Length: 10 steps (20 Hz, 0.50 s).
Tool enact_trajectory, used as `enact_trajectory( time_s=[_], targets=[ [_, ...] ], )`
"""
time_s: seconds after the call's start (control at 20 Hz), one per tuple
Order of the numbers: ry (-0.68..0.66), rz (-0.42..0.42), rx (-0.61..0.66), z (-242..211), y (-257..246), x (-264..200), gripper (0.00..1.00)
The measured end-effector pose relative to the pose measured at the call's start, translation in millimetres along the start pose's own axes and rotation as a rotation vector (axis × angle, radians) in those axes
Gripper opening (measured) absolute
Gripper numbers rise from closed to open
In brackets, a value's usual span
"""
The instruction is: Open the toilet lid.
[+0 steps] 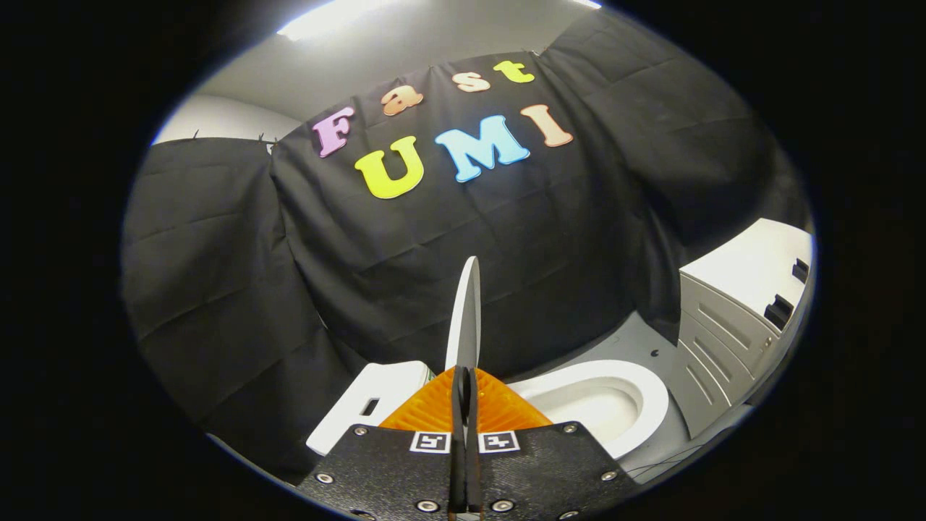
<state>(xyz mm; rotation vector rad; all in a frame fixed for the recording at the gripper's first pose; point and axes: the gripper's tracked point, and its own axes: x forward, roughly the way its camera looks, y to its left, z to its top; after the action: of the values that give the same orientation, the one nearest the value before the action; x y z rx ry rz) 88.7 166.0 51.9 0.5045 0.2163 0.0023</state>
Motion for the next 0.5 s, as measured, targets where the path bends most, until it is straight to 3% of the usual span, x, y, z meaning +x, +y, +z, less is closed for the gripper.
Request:
enact_trajectory(
  time_s=[0.5],
  targets=[
    [-0.016, 0.014, -0.051, -2, 34, 2, 0.0]
  ],
)
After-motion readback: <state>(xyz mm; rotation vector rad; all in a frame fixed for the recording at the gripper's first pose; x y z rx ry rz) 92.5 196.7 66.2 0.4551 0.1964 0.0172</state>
